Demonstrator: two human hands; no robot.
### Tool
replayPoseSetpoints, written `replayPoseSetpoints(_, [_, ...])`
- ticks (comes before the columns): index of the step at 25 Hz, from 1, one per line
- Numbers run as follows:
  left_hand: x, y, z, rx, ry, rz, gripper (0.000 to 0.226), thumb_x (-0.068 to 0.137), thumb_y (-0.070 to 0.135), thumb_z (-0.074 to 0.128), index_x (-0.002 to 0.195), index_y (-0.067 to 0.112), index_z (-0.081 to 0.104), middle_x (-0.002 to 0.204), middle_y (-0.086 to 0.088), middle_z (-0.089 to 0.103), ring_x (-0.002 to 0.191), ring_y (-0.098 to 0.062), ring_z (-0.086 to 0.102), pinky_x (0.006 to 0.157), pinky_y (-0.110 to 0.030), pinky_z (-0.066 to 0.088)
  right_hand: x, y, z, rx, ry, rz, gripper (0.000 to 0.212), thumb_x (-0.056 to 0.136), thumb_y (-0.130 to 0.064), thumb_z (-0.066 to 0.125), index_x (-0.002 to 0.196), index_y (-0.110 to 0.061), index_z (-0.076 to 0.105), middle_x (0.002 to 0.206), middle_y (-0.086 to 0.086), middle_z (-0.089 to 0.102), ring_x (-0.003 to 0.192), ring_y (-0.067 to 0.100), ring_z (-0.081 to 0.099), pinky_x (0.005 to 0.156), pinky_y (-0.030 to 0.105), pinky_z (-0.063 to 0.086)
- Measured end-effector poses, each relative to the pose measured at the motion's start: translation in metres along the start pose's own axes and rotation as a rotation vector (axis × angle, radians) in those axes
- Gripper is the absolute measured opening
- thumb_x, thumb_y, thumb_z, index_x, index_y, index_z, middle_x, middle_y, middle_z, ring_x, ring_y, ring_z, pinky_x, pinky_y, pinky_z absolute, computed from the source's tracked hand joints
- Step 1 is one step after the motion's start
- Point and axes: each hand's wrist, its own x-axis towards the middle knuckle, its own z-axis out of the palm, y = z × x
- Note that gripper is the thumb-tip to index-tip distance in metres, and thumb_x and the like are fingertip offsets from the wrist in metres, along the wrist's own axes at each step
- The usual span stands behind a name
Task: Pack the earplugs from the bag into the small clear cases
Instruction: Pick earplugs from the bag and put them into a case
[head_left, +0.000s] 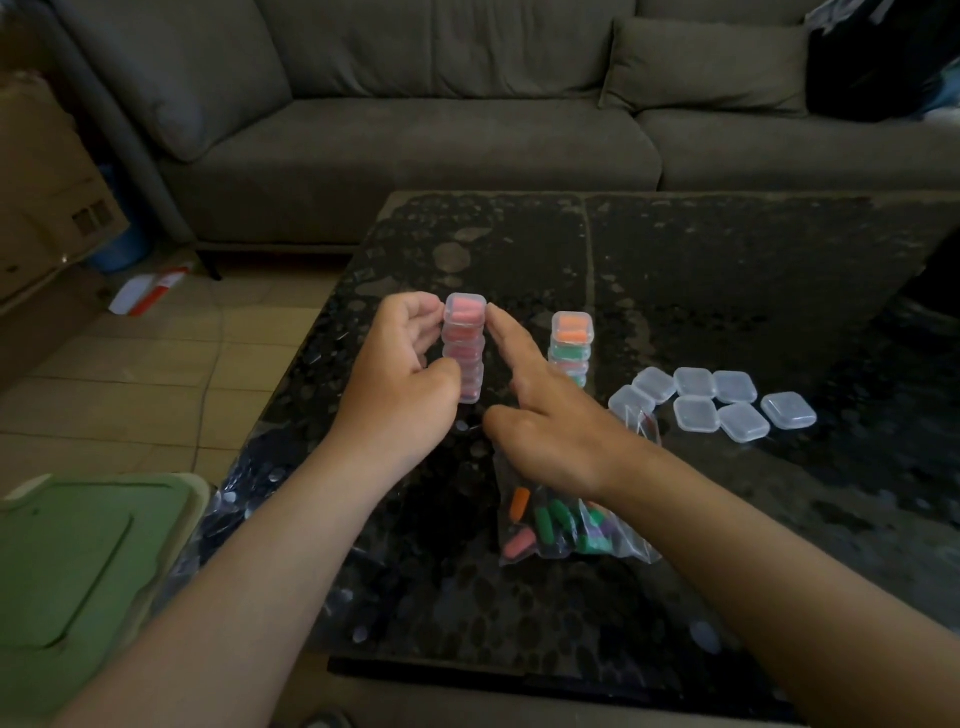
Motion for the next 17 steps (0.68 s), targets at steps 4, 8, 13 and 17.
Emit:
replayPoseSetpoints(4, [0.0,0.002,-0.002,-0.005,-0.008,-0.014,0.054,0.091,-0.012,0.051,0.127,0.028,0.042,0.148,0.001,0.053,0.134,-0.006,0.052,0.116,-0.031,0.041,0.0,0.001,0.002,0.004,0.023,-0.035,0.09,0.08,-0.01,0.048,0.147,-0.06,0.014,0.139,-0.002,0.051,0.125,0.018,0.052,0.104,0.045,0.049])
replayPoseSetpoints(8, [0.0,0.001,-0.002,0.003,-0.008,-0.034,0.058,0.092,-0.011,0.052,0.14,0.019,0.044,0.15,0.0,0.052,0.135,-0.007,0.051,0.116,-0.031,0.041,0.002,0.005,0.001,0.001,0.022,-0.054,0.088,0.08,-0.01,0.048,0.145,-0.059,0.018,0.136,-0.002,0.053,0.119,0.014,0.056,0.099,0.043,0.051])
replayPoseSetpoints(13, [0.001,0.0,-0.002,0.004,-0.001,-0.037,0.059,0.092,-0.01,0.053,0.143,0.018,0.043,0.151,-0.001,0.051,0.136,-0.008,0.051,0.118,-0.035,0.041,0.002,0.009,0.001,0.035,-0.014,-0.054,0.088,0.083,-0.006,0.049,0.15,-0.053,0.017,0.13,-0.02,0.049,0.123,-0.003,0.047,0.097,0.021,0.042])
replayPoseSetpoints(17, [0.002,0.0,-0.004,0.019,0.038,-0.004,0.058,0.093,-0.009,0.052,0.144,0.018,0.044,0.149,-0.001,0.051,0.136,-0.008,0.051,0.114,-0.028,0.042,0.002,0.011,0.001,0.056,-0.021,-0.046,0.085,0.084,-0.01,0.049,0.152,-0.049,0.017,0.129,-0.037,0.041,0.122,-0.018,0.039,0.099,0.019,0.034])
